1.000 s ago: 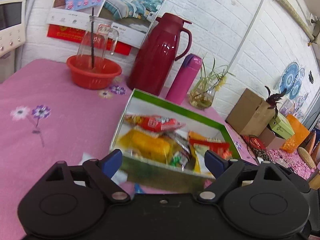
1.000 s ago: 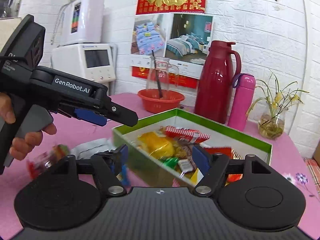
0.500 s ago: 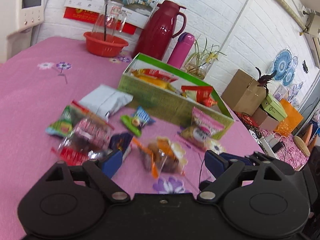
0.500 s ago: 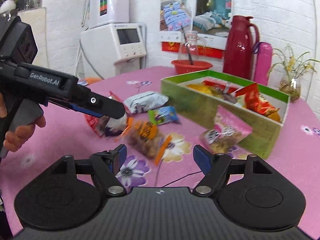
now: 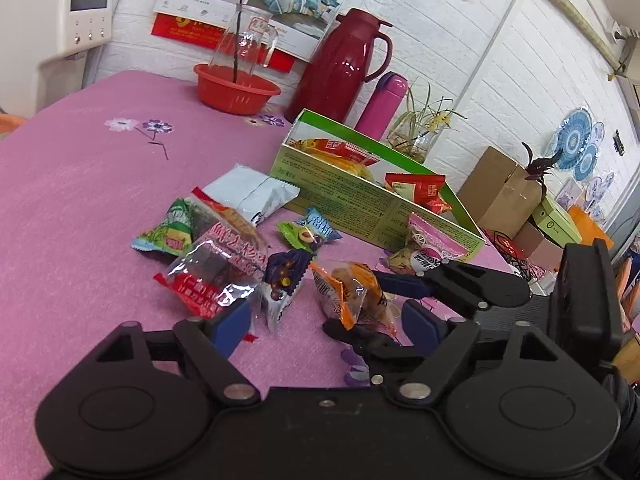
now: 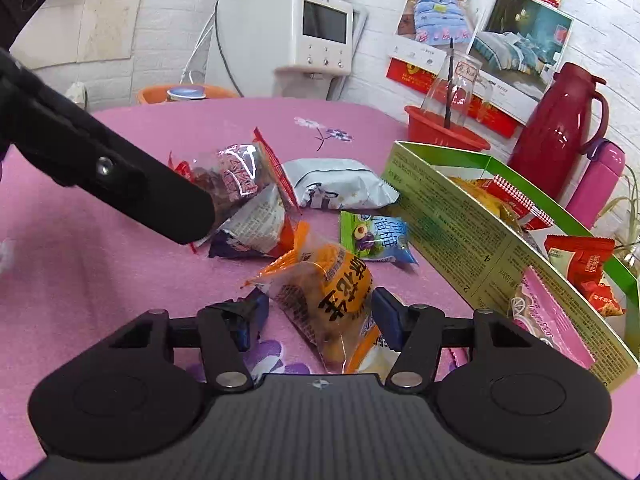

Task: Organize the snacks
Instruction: 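Grasp the purple candy packet with the left gripper while the right grasps the orange-printed clear packet, then carry both packets into the green box and open both grippers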

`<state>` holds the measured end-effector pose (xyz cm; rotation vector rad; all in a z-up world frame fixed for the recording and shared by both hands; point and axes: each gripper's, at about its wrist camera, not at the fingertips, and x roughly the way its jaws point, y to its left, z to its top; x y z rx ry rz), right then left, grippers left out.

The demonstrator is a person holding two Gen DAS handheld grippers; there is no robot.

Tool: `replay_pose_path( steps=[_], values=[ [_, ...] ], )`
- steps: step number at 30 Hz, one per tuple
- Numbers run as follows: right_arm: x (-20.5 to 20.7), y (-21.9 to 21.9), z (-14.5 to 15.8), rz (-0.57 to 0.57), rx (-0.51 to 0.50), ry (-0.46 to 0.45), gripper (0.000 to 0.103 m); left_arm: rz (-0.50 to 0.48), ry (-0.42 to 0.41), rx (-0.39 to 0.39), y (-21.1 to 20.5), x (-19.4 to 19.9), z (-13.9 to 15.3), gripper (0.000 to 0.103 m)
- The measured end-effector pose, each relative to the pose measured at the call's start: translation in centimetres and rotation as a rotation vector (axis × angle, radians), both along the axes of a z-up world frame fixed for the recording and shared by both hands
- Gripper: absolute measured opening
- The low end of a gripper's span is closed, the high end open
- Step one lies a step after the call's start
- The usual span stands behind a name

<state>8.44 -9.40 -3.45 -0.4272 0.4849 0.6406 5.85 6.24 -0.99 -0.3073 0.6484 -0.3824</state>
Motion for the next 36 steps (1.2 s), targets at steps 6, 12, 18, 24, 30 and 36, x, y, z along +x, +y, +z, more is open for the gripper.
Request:
replay_pose_path(
  steps=[6,12,18,24,30,36],
  values=[
    [-3.1,-1.6,0.6,-0.018,-0.001,-0.001,0.077,-0.008,-0.027,0.043,-1.4,2.1,-0.6,0.067],
    [-5.7,-3.5,1.0,-0.034,0.041,0.037,0.078,0.013,-0.039,0.126,-2.5,4.3,-1.7,0.065],
    [-5.8,-3.4,0.8,-0.029,0.05,0.041,0.082,0.023,-0.005,0.171,-2.9,5.8,-2.6,0.061],
    [-5.6,-2.5,0.5,-0.015,0.022,0.013,0.09,0.019,0.01,0.176,-3.0,6.7,-3.2,0.051],
    [-5.4,-2.1,-0.2,-0.022,0.0,-0.036,0.083,-0.007,0.008,0.176,-3.3,6.7,-3.3,0.043],
    [-5.6,-2.8,0.5,-0.06,0.034,-0.044,0.074,-0.022,0.025,0.114,-2.9,5.9,-2.6,0.041]
  ],
)
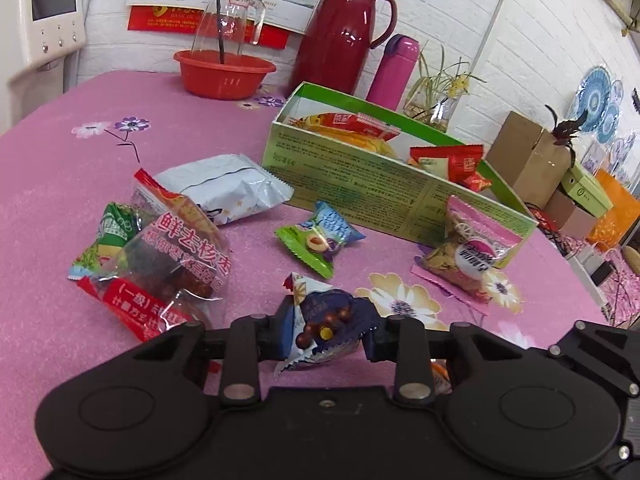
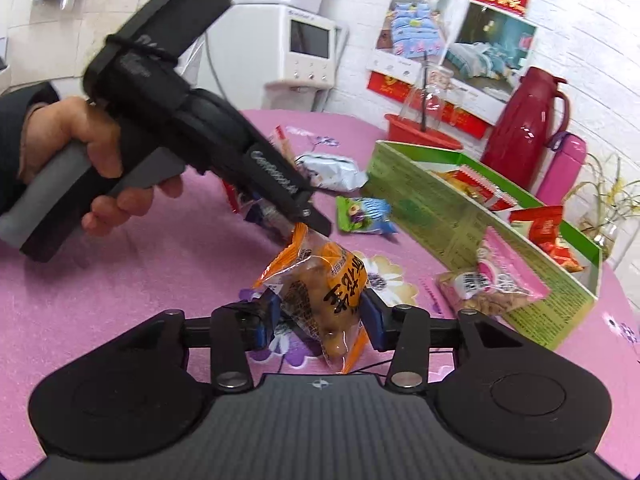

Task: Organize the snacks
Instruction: 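Carry both packets into the green box and open both grippers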

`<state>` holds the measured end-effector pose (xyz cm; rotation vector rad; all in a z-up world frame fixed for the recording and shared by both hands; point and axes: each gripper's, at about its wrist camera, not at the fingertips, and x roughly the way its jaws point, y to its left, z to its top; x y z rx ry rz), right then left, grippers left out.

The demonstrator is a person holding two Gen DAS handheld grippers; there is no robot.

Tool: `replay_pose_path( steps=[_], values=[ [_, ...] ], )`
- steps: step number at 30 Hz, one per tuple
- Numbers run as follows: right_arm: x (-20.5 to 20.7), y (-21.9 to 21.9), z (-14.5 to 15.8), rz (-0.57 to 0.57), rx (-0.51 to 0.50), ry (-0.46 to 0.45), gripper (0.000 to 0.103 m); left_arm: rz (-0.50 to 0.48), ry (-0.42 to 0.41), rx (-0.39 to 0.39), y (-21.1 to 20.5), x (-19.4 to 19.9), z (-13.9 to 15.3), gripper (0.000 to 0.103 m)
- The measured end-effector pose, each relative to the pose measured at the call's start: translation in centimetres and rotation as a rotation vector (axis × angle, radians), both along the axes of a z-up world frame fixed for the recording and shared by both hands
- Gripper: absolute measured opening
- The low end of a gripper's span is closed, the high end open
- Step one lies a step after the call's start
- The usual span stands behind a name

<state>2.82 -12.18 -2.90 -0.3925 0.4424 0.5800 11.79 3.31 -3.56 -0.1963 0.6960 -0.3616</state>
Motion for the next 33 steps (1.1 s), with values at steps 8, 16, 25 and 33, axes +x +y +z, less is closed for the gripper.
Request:
replay_pose_path(
  steps=[8,16,25,33],
  values=[
    [0.9,-1.4,3.2,-0.049,0.064,-0.088,0.074,-0.06,-0.113,-0.056,-1.2,-1.2,4.9,0.041],
    [5.5,-3.2,6.3,-0.163,0.138,-0.19,0.075,-0.069,-0.186,-0.111,-2.6,1.9,8.6,0.041],
    [11.5,-4.2,5.9,-0.275,0.144,-0.224,0.075,0.0,-0.174,-0.122,-2.9,8.8,8.6,0.041],
    [15.3,-3.4,3.7,-0.295,0.075,-0.213,0.084,0.032,-0.13,-0.097,-3.2,13.0,5.8,0.083]
  ],
)
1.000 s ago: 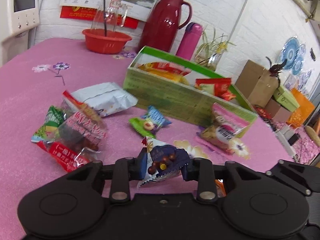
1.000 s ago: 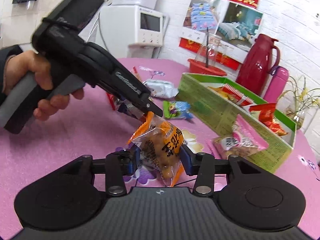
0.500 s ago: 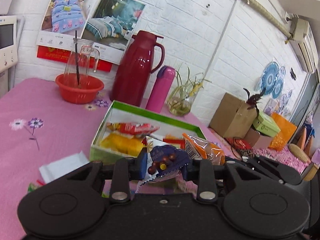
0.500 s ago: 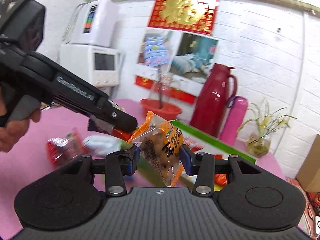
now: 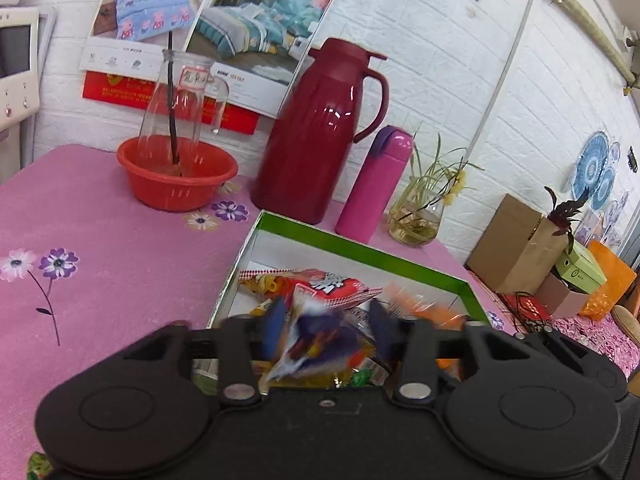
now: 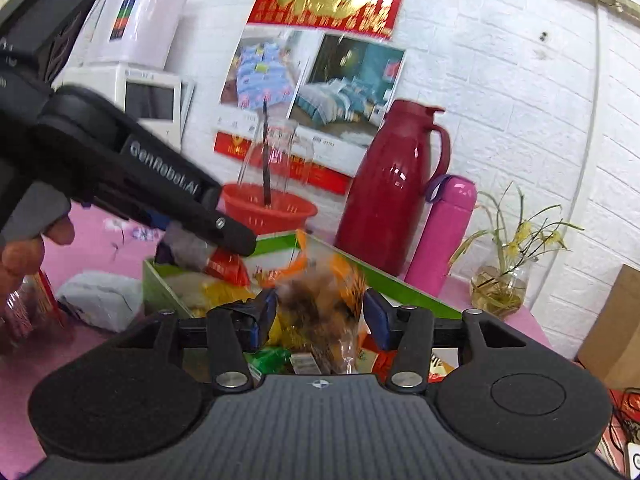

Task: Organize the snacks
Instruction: 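Carry both packets into the green box and open both grippers, then reach both grippers to the pink seed packet and close the left gripper on it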

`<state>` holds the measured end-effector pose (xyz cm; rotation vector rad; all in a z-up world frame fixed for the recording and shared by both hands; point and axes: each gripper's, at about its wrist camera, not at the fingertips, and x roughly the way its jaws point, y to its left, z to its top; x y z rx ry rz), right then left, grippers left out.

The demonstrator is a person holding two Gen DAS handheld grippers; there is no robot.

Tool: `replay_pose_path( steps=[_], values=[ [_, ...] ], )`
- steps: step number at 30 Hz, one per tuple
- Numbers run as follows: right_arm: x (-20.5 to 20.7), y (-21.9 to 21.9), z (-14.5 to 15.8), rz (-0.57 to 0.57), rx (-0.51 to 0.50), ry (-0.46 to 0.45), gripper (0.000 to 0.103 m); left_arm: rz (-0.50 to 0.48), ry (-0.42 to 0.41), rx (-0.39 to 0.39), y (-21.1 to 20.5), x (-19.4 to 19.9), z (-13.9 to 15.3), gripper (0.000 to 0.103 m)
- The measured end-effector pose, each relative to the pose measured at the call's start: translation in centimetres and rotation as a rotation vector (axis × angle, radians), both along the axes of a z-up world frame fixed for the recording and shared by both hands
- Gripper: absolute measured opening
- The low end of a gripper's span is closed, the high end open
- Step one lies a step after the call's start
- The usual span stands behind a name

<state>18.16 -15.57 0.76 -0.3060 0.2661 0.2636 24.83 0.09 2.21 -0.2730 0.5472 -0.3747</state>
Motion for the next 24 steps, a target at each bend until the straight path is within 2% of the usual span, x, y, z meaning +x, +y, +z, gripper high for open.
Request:
replay_pose_path(
  steps=[1,2,5,9,14,24],
  values=[
    [0.3,0.1,-0.3,-0.005,-0.019,0.019,0.093,0.005,0.01,-0.004,0.1,0.2,-0.4,0.101],
    [0.4,0.2,-0.7,-0.002,-0.026,0.037,0.099,0.007,0.014,-0.009,0.3,0.2,-0.7,0.103],
    [-0.1,-0.3,-1.3,-0.003,-0.005,0.019,0.103,0.024,0.012,0.008,0.5,-0.1,-1.2,0.103],
    [-0.6,-0.7,-0.8,-0.011,0.016,0.027,0.103,0.041,0.014,0.029,0.5,-0.6,-1.1,0.103],
    [-2.4,-1.0,0.5,-0.001,0.031,-0.017,0.103,0.054,0.014,0.036,0.3,-1.9,-0.3,0.103],
    [-7.2,-1.4,2.1,0.035,0.059,-0.049,0.103,0.051,0.001,0.085,-0.9,-6.3,1.1,0.103]
  ],
)
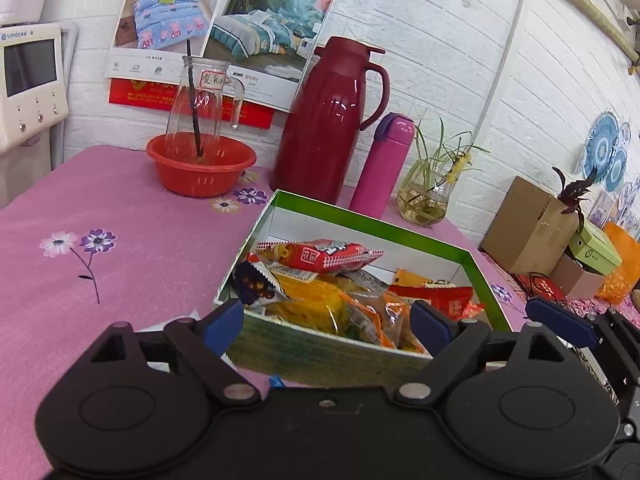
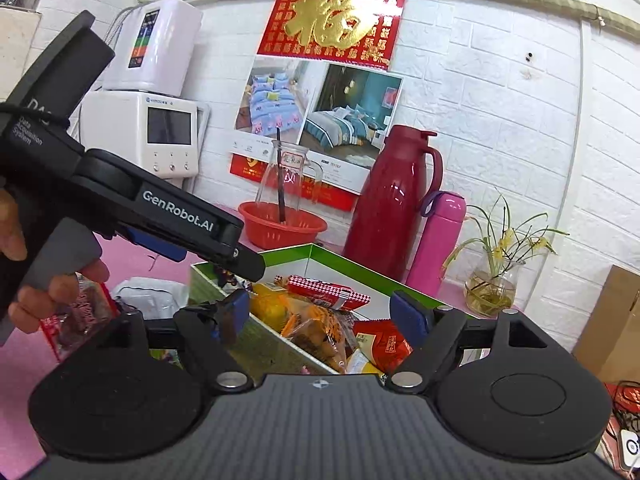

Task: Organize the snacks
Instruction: 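Reach both grippers to the pink seed packet and close the left gripper on it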

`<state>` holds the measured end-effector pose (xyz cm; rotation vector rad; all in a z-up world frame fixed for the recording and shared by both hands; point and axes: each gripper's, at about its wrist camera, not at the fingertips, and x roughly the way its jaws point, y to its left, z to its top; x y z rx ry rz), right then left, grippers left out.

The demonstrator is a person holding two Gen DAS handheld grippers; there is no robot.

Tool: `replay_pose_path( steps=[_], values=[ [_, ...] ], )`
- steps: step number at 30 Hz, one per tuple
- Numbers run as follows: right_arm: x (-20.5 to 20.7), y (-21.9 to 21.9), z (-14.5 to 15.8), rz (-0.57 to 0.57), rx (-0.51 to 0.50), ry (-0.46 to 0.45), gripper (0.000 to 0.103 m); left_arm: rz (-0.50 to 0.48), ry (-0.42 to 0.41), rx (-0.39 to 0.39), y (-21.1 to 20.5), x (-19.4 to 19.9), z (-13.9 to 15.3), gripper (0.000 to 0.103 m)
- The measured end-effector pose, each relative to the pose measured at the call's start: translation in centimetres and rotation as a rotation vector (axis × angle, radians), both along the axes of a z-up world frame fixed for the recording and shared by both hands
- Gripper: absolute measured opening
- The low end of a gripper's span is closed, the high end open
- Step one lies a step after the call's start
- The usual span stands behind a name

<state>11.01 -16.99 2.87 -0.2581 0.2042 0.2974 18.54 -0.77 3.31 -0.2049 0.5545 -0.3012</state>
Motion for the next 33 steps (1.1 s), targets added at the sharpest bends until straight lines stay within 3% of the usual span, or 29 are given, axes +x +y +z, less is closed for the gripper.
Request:
replay_pose_path(
  steps=[8,15,21,33],
  values=[
    [-3.2,-0.5,-0.5,0.007,-0.002,0.033,0.103,-0.032,0.006,-0.005,-0.2,-3.6,-0.3,0.103],
    [-5.1,-1.8,-3.6,-0.002,-0.026,0.177,0.103,-0.11,0.056,-0.017,-0.3,-5.2,-1.8,0.103],
    [-4.0,-2.1,-5.3,-0.043,-0.037,0.254,0.103,-0.164,0.109,-0.025,-1.3,-5.1,-3.3,0.103],
    [-0.6,-1.6,-6.3,-0.035,-0.01,0.307,0.103,-0.286,0.145,-0.028,-4.6,-2.1,-4.8,0.103]
  ],
)
